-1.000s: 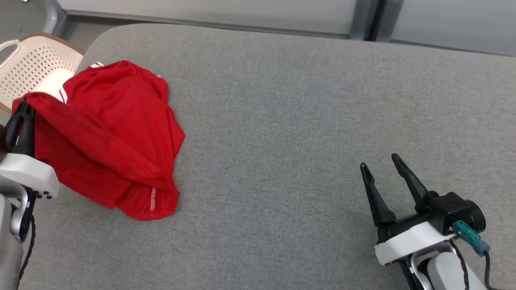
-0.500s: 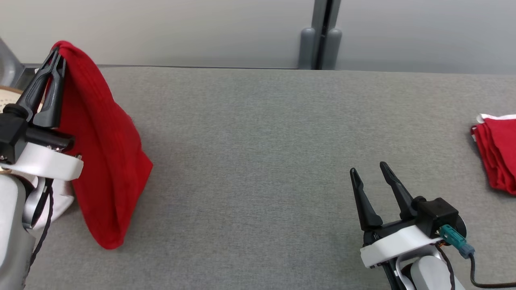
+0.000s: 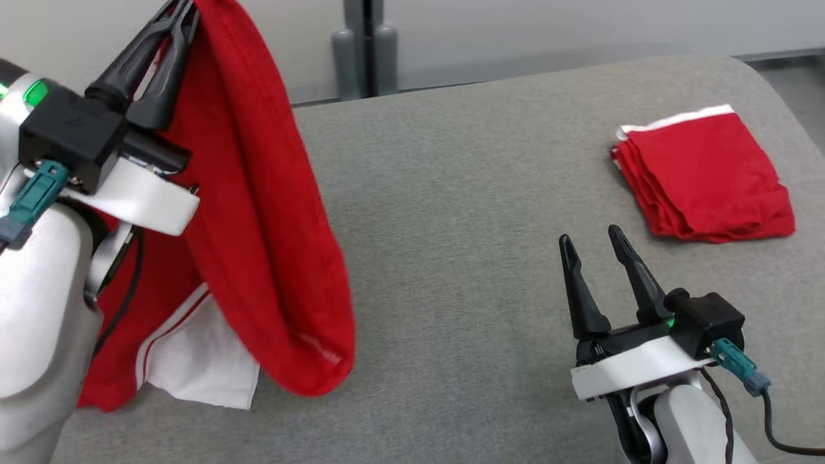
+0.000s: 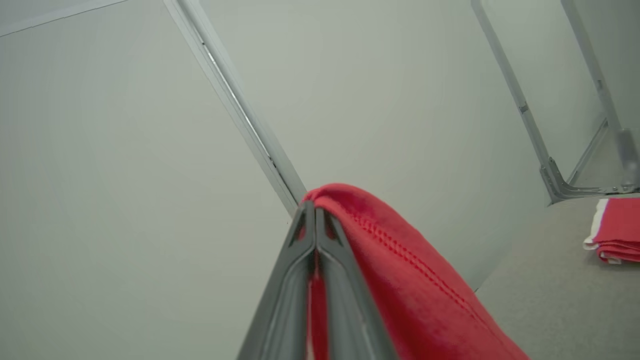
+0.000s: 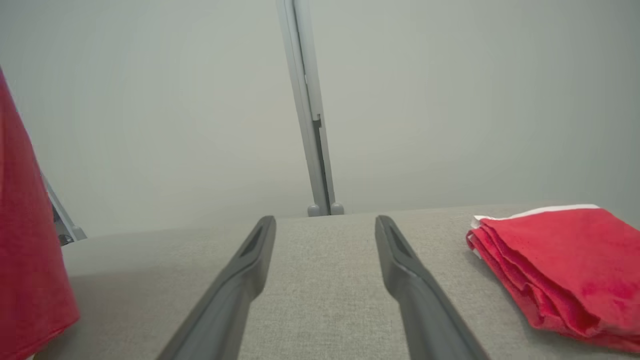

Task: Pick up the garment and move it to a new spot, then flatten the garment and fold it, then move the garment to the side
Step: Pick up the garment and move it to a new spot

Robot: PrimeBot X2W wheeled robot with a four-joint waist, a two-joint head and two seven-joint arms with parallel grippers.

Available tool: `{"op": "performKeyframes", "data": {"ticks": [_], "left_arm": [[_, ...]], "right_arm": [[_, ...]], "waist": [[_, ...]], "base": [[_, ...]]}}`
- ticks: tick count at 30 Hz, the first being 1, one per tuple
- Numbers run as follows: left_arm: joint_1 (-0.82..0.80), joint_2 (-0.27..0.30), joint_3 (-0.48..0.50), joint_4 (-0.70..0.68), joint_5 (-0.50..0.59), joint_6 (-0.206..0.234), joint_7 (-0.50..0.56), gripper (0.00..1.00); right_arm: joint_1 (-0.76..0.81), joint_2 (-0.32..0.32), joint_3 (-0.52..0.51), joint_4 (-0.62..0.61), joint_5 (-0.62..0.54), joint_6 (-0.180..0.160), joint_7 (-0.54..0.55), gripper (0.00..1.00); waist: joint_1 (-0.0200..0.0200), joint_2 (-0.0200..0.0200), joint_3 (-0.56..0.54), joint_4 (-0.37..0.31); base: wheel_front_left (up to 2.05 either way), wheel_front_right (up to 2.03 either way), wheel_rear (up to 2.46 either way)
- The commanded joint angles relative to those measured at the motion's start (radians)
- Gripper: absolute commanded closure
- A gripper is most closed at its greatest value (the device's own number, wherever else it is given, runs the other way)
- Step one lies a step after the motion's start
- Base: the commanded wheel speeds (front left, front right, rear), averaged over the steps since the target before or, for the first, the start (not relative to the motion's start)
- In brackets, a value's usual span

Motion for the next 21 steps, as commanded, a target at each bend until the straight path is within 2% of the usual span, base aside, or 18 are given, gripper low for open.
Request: {"op": "performKeyframes", "data": {"ticks": [1,7,8,12,13,14,17,21], "left_arm": [[-0.044,-0.007,-0.021,0.011,0.007,-0.007,0.009,1.0],[-0.181,-0.053,-0.125,0.115,0.02,-0.022,0.022,1.0],[-0.181,-0.053,-0.125,0.115,0.02,-0.022,0.022,1.0],[-0.291,-0.11,-0.188,0.25,-0.002,-0.027,-0.007,0.99],[-0.302,-0.123,-0.19,0.293,-0.018,-0.028,0.003,0.57],[-0.31,-0.131,-0.187,0.344,-0.03,-0.028,0.028,0.0],[-0.344,-0.132,-0.2,0.426,-0.019,-0.026,0.065,0.0],[-0.375,-0.132,-0.193,0.531,-0.011,-0.005,0.032,0.0]], "right_arm": [[-0.014,0.0,0.001,-0.005,0.009,0.0,-0.001,0.0],[-0.034,0.001,0.028,-0.021,0.053,0.0,-0.001,0.0],[-0.034,0.001,0.028,-0.021,0.053,0.0,-0.001,0.0],[-0.047,0.001,0.042,-0.029,0.081,0.0,-0.001,0.0],[-0.051,0.002,0.047,-0.028,0.085,0.0,-0.001,0.0],[-0.054,0.001,0.05,-0.027,0.089,0.0,-0.001,0.0],[-0.059,0.001,0.06,-0.027,0.092,0.0,-0.001,0.0],[-0.06,0.001,0.069,-0.026,0.097,0.0,-0.001,0.0]], "waist": [[0.0,0.0,0.047,-0.089],[0.0,0.0,0.102,-0.195],[0.0,0.0,0.102,-0.195],[0.0,0.0,0.135,-0.246],[0.0,0.0,0.14,-0.252],[0.0,0.0,0.143,-0.257],[0.0,0.0,0.146,-0.264],[0.0,0.0,0.143,-0.254]], "base": [[0.0,0.0,0.0],[0.0,0.0,0.0],[0.0,0.0,0.0],[0.0,0.0,0.0],[0.0,0.0,0.0],[0.0,0.0,0.0],[0.0,0.0,0.0],[0.0,0.0,0.0]]}}
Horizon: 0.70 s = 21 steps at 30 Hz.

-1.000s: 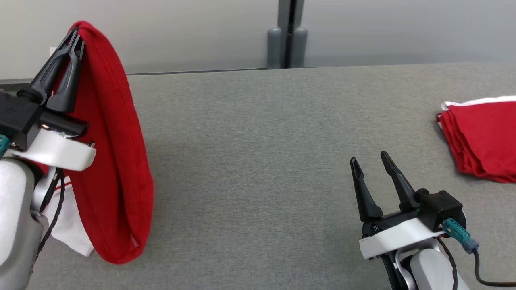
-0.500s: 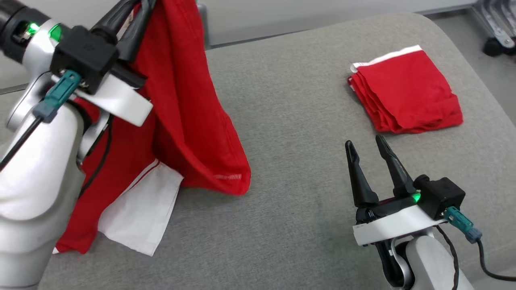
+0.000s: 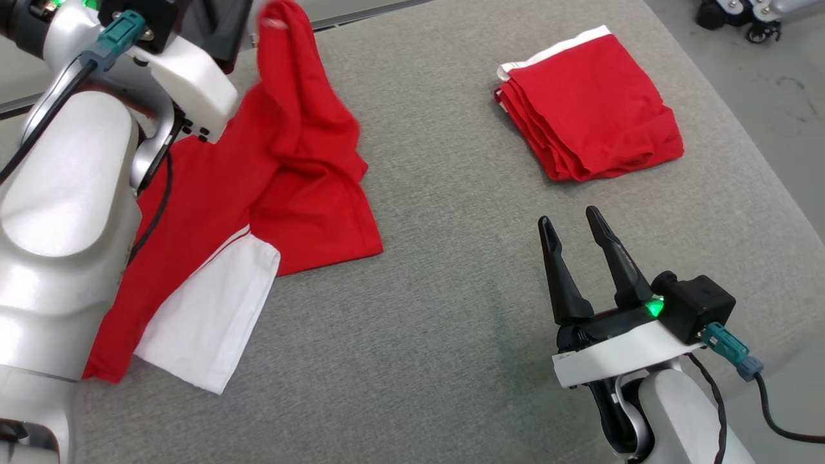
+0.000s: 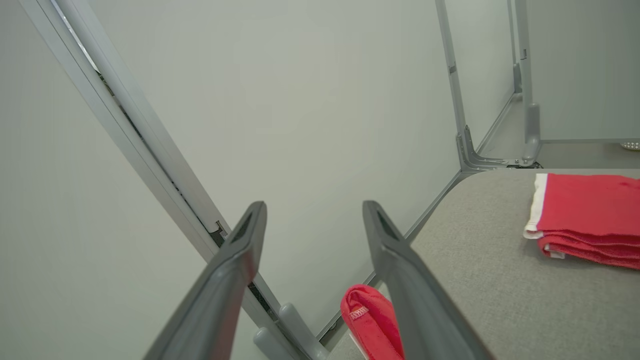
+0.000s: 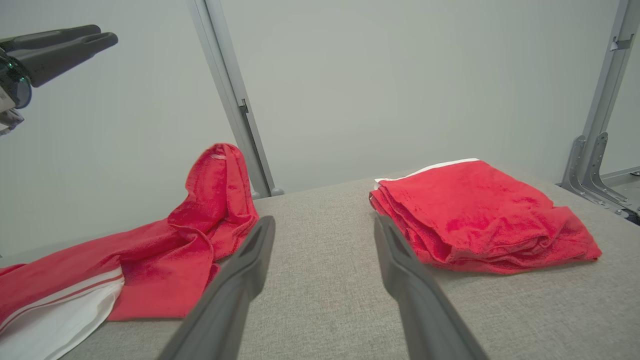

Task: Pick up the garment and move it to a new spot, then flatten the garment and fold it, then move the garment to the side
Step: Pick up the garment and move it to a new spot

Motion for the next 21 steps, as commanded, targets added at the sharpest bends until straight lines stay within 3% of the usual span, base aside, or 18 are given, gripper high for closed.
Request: {"op": "performKeyframes", "data": {"ticks": [1,10,14,21], "left_arm": [[-0.004,0.008,0.004,0.015,0.001,0.007,-0.011,0.0],[0.074,0.026,0.043,0.074,-0.056,0.014,-0.133,0.0],[0.242,0.009,0.119,0.017,-0.181,0.004,-0.16,0.0],[0.559,0.002,0.193,-0.198,-0.195,0.05,-0.166,0.0]], "right_arm": [[-0.007,0.0,0.002,-0.001,-0.002,0.0,-0.001,0.0],[0.017,-0.001,-0.016,0.02,-0.056,0.0,-0.001,0.0],[0.043,-0.003,-0.025,0.04,-0.089,0.0,-0.001,0.0],[0.096,-0.043,-0.028,0.059,-0.097,0.0,-0.001,0.0]], "waist": [[0.0,0.0,-0.007,0.012],[0.0,0.0,-0.074,0.154],[0.0,0.0,-0.141,0.265],[0.0,0.0,-0.241,0.404]], "base": [[0.0,0.0,0.0],[0.0,0.0,0.0],[0.0,0.0,0.0],[0.0,0.0,0.0]]}}
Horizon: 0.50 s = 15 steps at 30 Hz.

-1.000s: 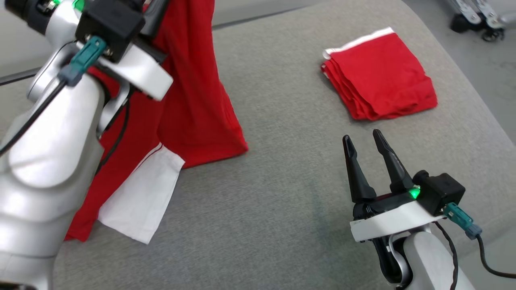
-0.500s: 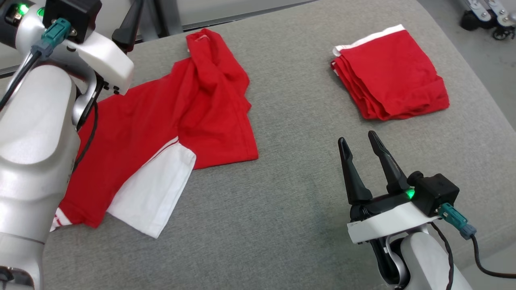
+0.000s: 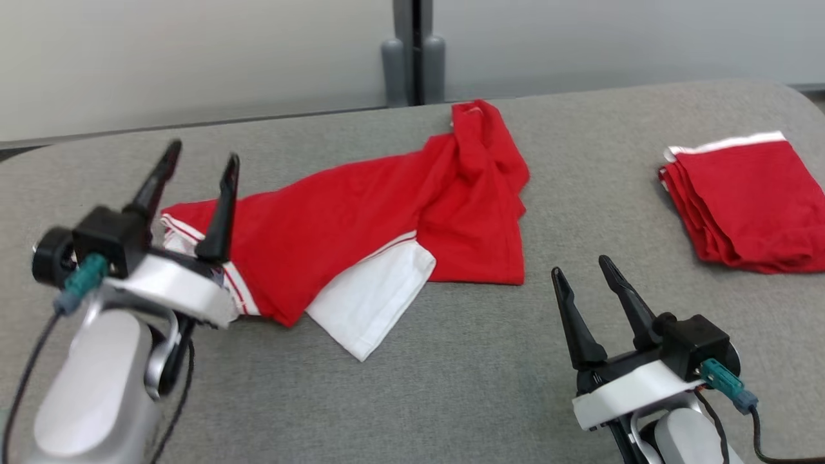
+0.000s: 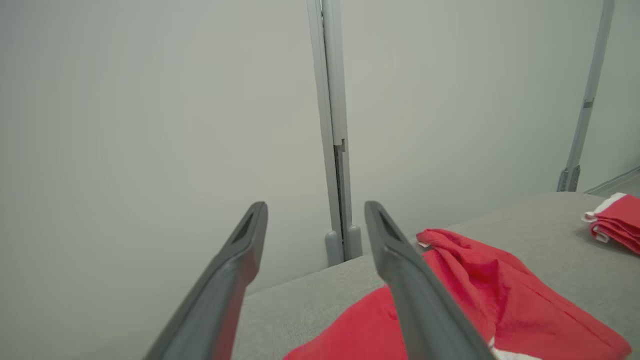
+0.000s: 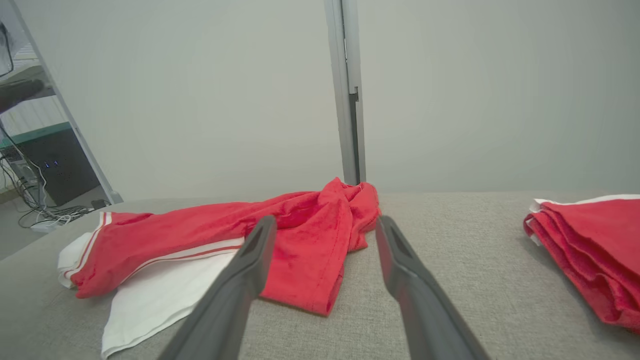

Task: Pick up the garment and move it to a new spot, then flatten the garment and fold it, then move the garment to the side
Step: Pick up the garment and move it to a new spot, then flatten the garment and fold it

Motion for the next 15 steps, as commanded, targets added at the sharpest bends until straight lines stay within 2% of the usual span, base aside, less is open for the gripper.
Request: {"op": "performKeyframes", "data": {"ticks": [1,9,15], "left_arm": [[0.053,-0.009,0.011,-0.026,0.005,0.012,-0.003,0.0],[0.367,-0.112,0.098,-0.185,0.024,0.058,-0.004,0.0],[0.454,-0.181,0.129,-0.211,0.08,0.031,-0.004,0.0]], "right_arm": [[0.019,-0.012,-0.003,0.004,0.004,0.0,-0.001,0.0],[0.076,-0.035,0.017,0.016,0.029,0.0,-0.001,0.0],[0.102,-0.051,0.024,0.023,0.033,0.0,-0.001,0.0]], "waist": [[0.0,0.0,-0.082,0.087],[0.0,0.0,-0.164,0.163],[0.0,0.0,-0.181,0.212]], "base": [[0.0,0.0,0.0],[0.0,0.0,0.0],[0.0,0.0,0.0]]}}
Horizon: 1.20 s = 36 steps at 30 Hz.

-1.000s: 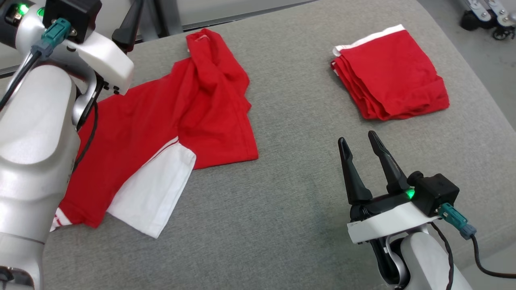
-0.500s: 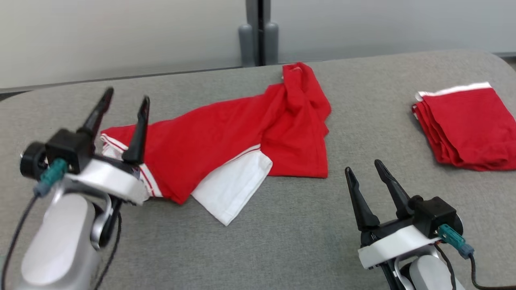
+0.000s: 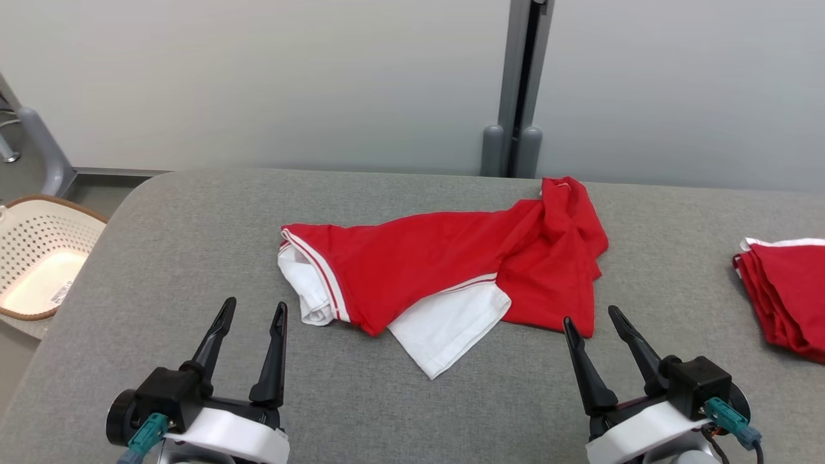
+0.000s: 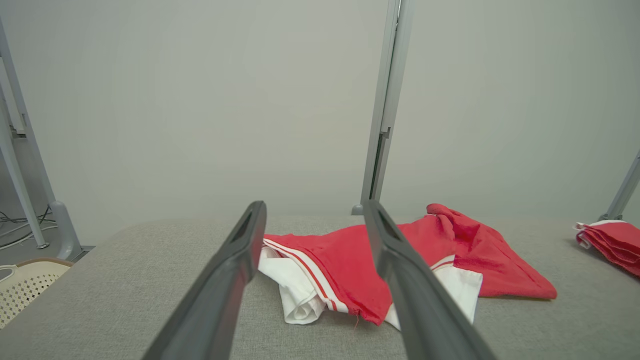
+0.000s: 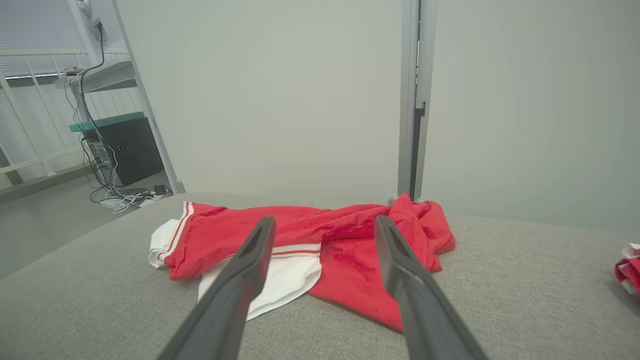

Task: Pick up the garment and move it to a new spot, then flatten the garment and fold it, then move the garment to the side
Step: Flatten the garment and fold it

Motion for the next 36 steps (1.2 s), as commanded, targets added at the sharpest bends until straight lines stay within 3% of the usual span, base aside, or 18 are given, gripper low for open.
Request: {"op": "performKeyframes", "data": {"ticks": [1,7,11,21,27,36], "left_arm": [[0.012,-0.015,0.015,-0.004,0.021,-0.013,-0.004,0.0],[-0.007,-0.038,0.033,0.0,0.06,-0.038,-0.004,0.0],[-0.035,-0.062,0.04,0.007,0.073,-0.053,-0.004,0.0],[-0.069,-0.099,0.027,0.047,0.071,-0.078,-0.004,0.0],[-0.085,-0.105,0.015,0.045,0.056,-0.086,-0.004,0.0],[-0.113,-0.105,-0.02,0.026,0.014,-0.058,-0.004,0.0]], "right_arm": [[0.007,-0.01,0.009,0.0,0.002,0.0,-0.001,0.0],[-0.016,-0.016,0.049,-0.008,-0.003,0.0,0.018,0.0],[-0.052,-0.031,0.134,-0.002,-0.008,0.0,0.07,0.0],[-0.151,-0.083,0.262,0.123,-0.019,0.0,0.228,0.0],[-0.201,-0.106,0.286,0.187,-0.033,0.0,0.263,0.0],[-0.247,-0.114,0.272,0.287,-0.033,-0.001,0.316,0.0]], "waist": [[0.0,0.0,-0.015,0.037],[0.0,0.0,0.006,0.087],[0.0,0.0,0.045,0.14],[0.0,0.0,0.122,0.27],[0.0,0.0,0.158,0.321],[0.0,0.0,0.203,0.349]], "base": [[0.0,0.0,0.0],[0.0,0.0,0.0],[0.0,0.0,0.0],[0.0,0.0,0.0],[0.0,0.0,0.0],[0.0,0.0,0.0]]}}
